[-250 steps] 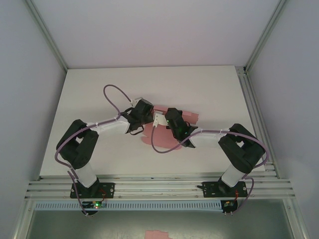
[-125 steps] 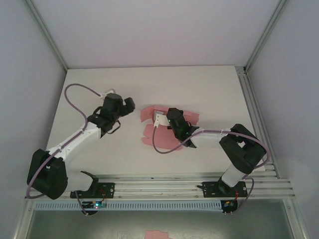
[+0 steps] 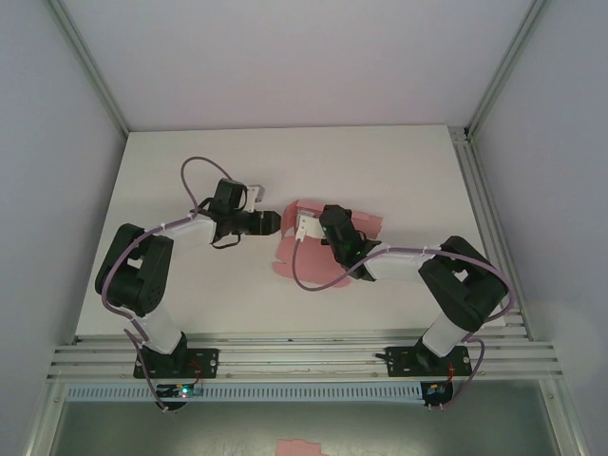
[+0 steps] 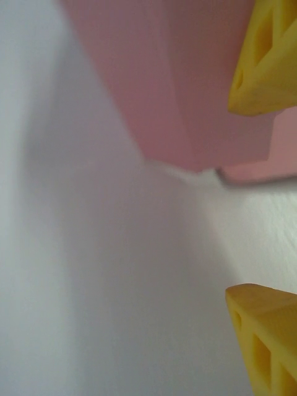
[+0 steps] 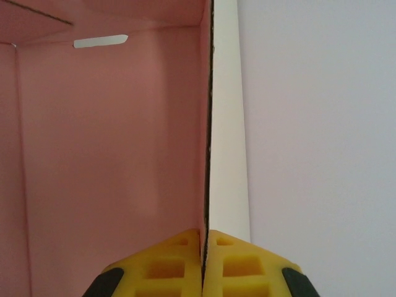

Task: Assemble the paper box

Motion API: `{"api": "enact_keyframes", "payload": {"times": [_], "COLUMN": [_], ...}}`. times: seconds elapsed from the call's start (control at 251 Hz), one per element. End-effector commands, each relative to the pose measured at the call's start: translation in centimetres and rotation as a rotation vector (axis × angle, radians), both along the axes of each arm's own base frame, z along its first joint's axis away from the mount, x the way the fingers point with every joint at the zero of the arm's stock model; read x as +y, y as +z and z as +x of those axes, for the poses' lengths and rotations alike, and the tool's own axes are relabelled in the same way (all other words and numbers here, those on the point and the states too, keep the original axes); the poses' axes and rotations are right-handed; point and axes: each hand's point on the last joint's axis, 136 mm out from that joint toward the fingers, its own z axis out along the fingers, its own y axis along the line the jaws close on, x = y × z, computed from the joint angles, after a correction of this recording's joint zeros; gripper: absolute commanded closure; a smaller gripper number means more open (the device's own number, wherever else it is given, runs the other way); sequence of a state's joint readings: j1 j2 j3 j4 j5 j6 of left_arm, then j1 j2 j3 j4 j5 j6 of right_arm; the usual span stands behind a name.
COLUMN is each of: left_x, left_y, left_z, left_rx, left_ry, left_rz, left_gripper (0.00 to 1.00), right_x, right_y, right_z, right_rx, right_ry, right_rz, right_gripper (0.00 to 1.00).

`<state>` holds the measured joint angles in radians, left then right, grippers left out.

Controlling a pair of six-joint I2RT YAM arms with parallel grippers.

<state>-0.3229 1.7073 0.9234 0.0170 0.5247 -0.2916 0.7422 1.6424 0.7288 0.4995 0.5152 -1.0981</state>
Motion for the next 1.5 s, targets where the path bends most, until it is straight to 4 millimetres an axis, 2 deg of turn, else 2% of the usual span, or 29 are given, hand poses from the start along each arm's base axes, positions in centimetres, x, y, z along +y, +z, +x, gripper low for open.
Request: {"api": "enact_keyframes", "payload": {"times": [0.0, 0.116, 0.168, 0.327, 0.419, 0.479, 0.65, 0.742, 0.798, 0.942, 1.03, 1.093, 1.129, 1.225, 1.361, 1.496], "left_x": [-3.7, -4.0, -4.4, -6.2, -6.1, -5.9, -6.3, -6.7, -7.1, -7.2, -7.2, -7.1, -6.8, -6.1, -5.8, -5.5], "left_y": [3.4, 2.7, 2.3, 1.1, -0.1, -0.5, 0.6, 1.0, 1.3, 1.2, 1.1, 0.9, 0.8, 0.2, -1.3, -1.7], "left_z": [-1.9, -1.3, -1.0, -1.4, -1.4, -0.6, 1.8, 2.6, 2.3, 1.2, 0.9, 1.2, 1.6, 2.0, 1.2, 0.6], "left_rx": [-0.152, -0.157, -0.143, -0.161, -0.185, -0.204, -0.334, -0.390, -0.409, -0.432, -0.467, -0.490, -0.509, -0.528, -0.469, -0.443], "left_ry": [-0.255, -0.246, -0.252, -0.295, -0.274, -0.232, -0.176, -0.174, -0.203, -0.236, -0.236, -0.222, -0.191, -0.147, -0.173, -0.168], "left_rz": [-0.115, -0.096, -0.094, -0.087, -0.047, -0.033, -0.063, -0.073, -0.098, -0.128, -0.155, -0.155, -0.144, -0.135, -0.119, -0.141], "left_gripper": [0.28, 0.28, 0.32, 0.34, 0.34, 0.40, 0.47, 0.48, 0.48, 0.46, 0.47, 0.49, 0.53, 0.52, 0.53, 0.53], "right_x": [-0.1, 0.1, 0.3, 0.3, 0.4, 0.6, 1.3, 1.6, 1.2, -0.9, -1.0, -0.9, -0.8, -1.3, -2.5, -3.7], "right_y": [-1.7, -1.6, -1.7, -2.0, -2.2, -2.6, -4.2, -4.7, -5.7, -6.4, -6.8, -7.1, -7.4, -8.1, -8.1, -8.2], "right_z": [-0.9, -1.1, -1.3, -1.5, -1.9, -2.5, -4.7, -5.1, -5.4, -4.1, -4.3, -4.8, -5.3, -6.1, -7.1, -8.4], "right_rx": [0.066, 0.069, 0.072, 0.094, 0.106, 0.141, 0.312, 0.350, 0.365, 0.289, 0.313, 0.317, 0.331, 0.342, 0.318, 0.302], "right_ry": [0.017, 0.027, 0.033, 0.028, 0.035, 0.063, 0.141, 0.155, 0.168, 0.100, 0.097, 0.096, 0.108, 0.122, 0.113, 0.133], "right_rz": [-0.034, -0.025, -0.020, -0.014, -0.009, -0.009, -0.015, -0.016, -0.054, -0.131, -0.121, -0.135, -0.158, -0.228, -0.326, -0.428], "right_gripper": [1.00, 1.00, 1.00, 1.00, 1.00, 1.00, 1.00, 1.00, 1.00, 1.00, 1.00, 1.00, 1.00, 1.00, 1.00, 1.00]}}
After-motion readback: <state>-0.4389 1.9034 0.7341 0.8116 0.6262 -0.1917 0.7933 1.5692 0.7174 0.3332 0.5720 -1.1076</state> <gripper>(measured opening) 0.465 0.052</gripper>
